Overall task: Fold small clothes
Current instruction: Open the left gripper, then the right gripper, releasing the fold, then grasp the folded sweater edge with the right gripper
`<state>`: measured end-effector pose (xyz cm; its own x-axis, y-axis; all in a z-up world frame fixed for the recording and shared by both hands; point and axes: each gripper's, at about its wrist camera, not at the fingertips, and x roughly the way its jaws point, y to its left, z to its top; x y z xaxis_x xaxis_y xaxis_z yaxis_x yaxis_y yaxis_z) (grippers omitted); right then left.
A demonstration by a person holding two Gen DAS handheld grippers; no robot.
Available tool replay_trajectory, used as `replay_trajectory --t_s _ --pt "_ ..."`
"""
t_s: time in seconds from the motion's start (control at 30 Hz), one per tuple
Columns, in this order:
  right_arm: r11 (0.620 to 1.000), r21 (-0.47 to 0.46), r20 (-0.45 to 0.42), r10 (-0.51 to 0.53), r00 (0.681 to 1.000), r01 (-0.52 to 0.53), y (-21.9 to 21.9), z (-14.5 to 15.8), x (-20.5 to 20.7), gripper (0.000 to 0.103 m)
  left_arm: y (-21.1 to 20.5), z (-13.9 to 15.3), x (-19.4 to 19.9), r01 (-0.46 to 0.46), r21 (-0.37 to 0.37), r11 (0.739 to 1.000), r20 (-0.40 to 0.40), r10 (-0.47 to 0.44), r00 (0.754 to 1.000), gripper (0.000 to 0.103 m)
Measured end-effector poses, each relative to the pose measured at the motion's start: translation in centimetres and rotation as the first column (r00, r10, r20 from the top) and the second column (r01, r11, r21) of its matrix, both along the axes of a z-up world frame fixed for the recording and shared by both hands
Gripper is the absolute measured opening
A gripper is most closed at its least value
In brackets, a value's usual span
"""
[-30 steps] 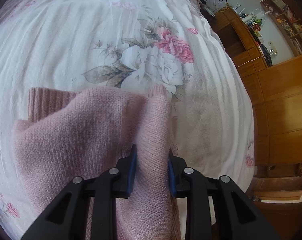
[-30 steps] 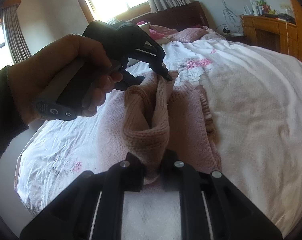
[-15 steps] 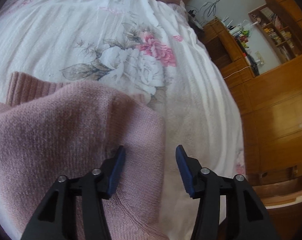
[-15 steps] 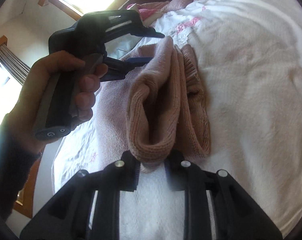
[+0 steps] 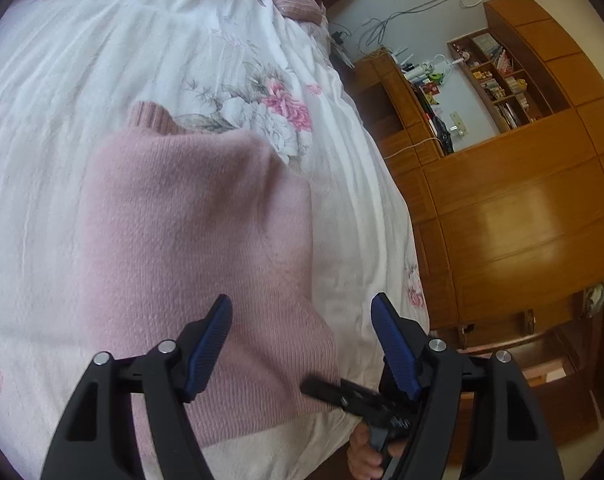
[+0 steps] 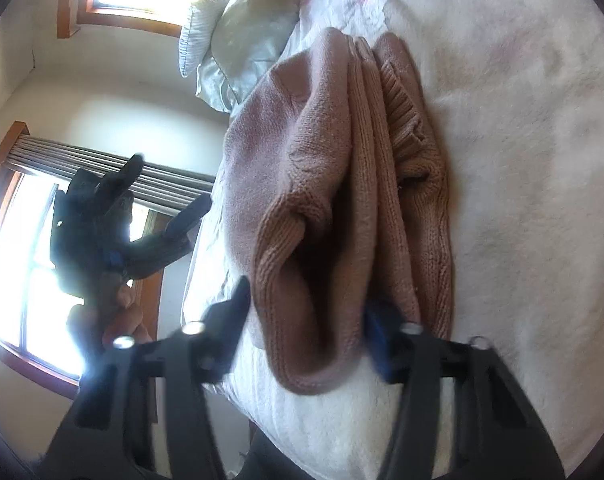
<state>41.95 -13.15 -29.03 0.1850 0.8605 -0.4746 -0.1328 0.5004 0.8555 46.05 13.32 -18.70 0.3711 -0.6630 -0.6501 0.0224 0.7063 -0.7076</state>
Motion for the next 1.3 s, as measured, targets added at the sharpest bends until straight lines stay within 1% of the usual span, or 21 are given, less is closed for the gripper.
replay_trajectory --t_s 0.03,0.13,0.2,0.23,0.3,0.33,0.37,0.47,0.6,0.63,0.67,0.7,0.77,0.87,1.0,1.03,1.1,1.17,1.23,1.27,1.3 --pt "0.999 -0.036 0.003 -0.008 1.0 0.008 -0.3 0.1 0.3 0.014 0.2 0.1 -0.4 0.011 -0.011 1.0 0.0 -0.011 1.0 0.072" --pt "1.0 -0.016 0.006 -0.018 1.0 0.018 -1.9 0.5 0.1 0.012 0.1 0.2 -1.7 0.061 -0.066 0.996 0.016 -0.06 0.998 0.072" --pt "0.999 -0.04 -0.003 -0.024 1.0 0.024 -2.4 -0.2 0.0 0.014 -0.5 -0.5 -2.6 0.12 -0.097 0.988 0.026 -0.118 0.993 0.073" --pt "0.998 -0.062 0.001 -0.022 1.0 0.022 -2.3 -0.7 0.1 0.021 -1.0 -1.2 -3.1 0.139 -0.104 0.985 0.018 -0.138 0.99 0.073" --pt "0.999 -0.046 0.002 -0.011 1.0 0.011 -2.6 -1.4 0.0 0.025 -1.4 -3.2 -3.7 0.151 -0.108 0.983 -0.016 -0.154 0.988 0.073" --pt "0.999 -0.026 0.014 -0.021 1.0 0.022 -3.1 -0.9 0.1 0.035 -1.5 -4.1 -3.9 0.153 -0.117 0.981 -0.022 -0.156 0.987 0.073" --pt "0.999 -0.018 0.046 -0.044 0.998 0.045 -3.8 0.0 0.1 0.038 -1.4 -4.7 -4.1 0.157 -0.136 0.978 -0.018 -0.161 0.987 0.073" --pt "0.998 -0.009 0.109 -0.068 0.992 0.07 -4.6 2.5 2.0 0.041 -1.6 -6.4 -4.4 0.168 -0.188 0.968 -0.012 -0.173 0.985 0.073" --pt "0.997 -0.067 0.054 0.053 0.997 -0.049 -1.6 2.5 4.6 0.047 -2.0 -7.2 -4.7 0.169 -0.238 0.956 0.001 -0.174 0.985 0.073" --pt "0.993 -0.089 0.039 0.078 0.996 -0.074 -0.4 2.3 5.2 0.045 -2.1 -7.1 -4.9 0.176 -0.248 0.953 0.01 -0.179 0.984 0.073" --pt "0.99 -0.106 0.024 0.099 0.995 -0.096 0.3 1.8 5.5 0.037 -2.1 -6.7 -4.9 0.184 -0.26 0.948 0.024 -0.184 0.983 0.073" --pt "0.988 -0.123 0.037 0.099 0.994 -0.093 0.7 2.0 5.9 0.012 -2.1 -6.2 -5.0 0.188 -0.279 0.942 0.042 -0.184 0.982 0.073" --pt "0.99 -0.134 0.078 0.06 0.995 -0.049 -0.4 2.2 5.6 0.012 -2.1 -5.2 -4.9 0.204 -0.333 0.92 0.085 -0.187 0.979 0.074" --pt "0.986 -0.169 0.015 -0.002 1.0 0.004 -2.6 -1.1 5.2 0.012 -2.8 -5.6 -3.6 0.198 -0.333 0.922 0.083 -0.181 0.98 0.078" --pt "0.994 -0.108 0.062 0.016 0.998 -0.009 -2.7 -0.4 4.7 0.027 -3.4 -8.4 -2.4 0.165 -0.313 0.935 0.006 -0.171 0.985 0.077" --pt "0.994 -0.111 0.083 -0.008 0.996 0.018 -2.8 0.2 5.1 0.034 -3.5 -8.7 -2.4 0.166 -0.318 0.934 0.007 -0.172 0.985 0.077" --pt "0.987 -0.144 0.117 -0.048 0.992 0.064 -3.1 1.3 6.3 0.038 -3.6 -8.9 -2.6 0.166 -0.328 0.93 0.017 -0.17 0.985 0.077" --pt "0.988 -0.143 0.117 -0.044 0.992 0.061 -2.3 1.5 8.2 0.039 -3.6 -9.0 -2.9 0.167 -0.331 0.929 0.025 -0.169 0.985 0.077" --pt "0.979 -0.192 0.11 -0.04 0.993 0.061 -1.3 1.1 10.2 0.048 -3.8 -9.0 -3.0 0.171 -0.331 0.928 0.025 -0.173 0.985 0.077" --pt "0.978 -0.206 0.091 -0.022 0.996 0.041 -0.3 0.6 11.0 0.043 -3.9 -9.0 -3.0 0.172 -0.329 0.928 0.025 -0.173 0.985 0.077" --pt "0.974 -0.227 0.086 0.015 0.996 0.005 0.7 0.4 11.5 0.018 -3.8 -9.0 -3.0 0.17 -0.334 0.927 0.025 -0.172 0.985 0.077"
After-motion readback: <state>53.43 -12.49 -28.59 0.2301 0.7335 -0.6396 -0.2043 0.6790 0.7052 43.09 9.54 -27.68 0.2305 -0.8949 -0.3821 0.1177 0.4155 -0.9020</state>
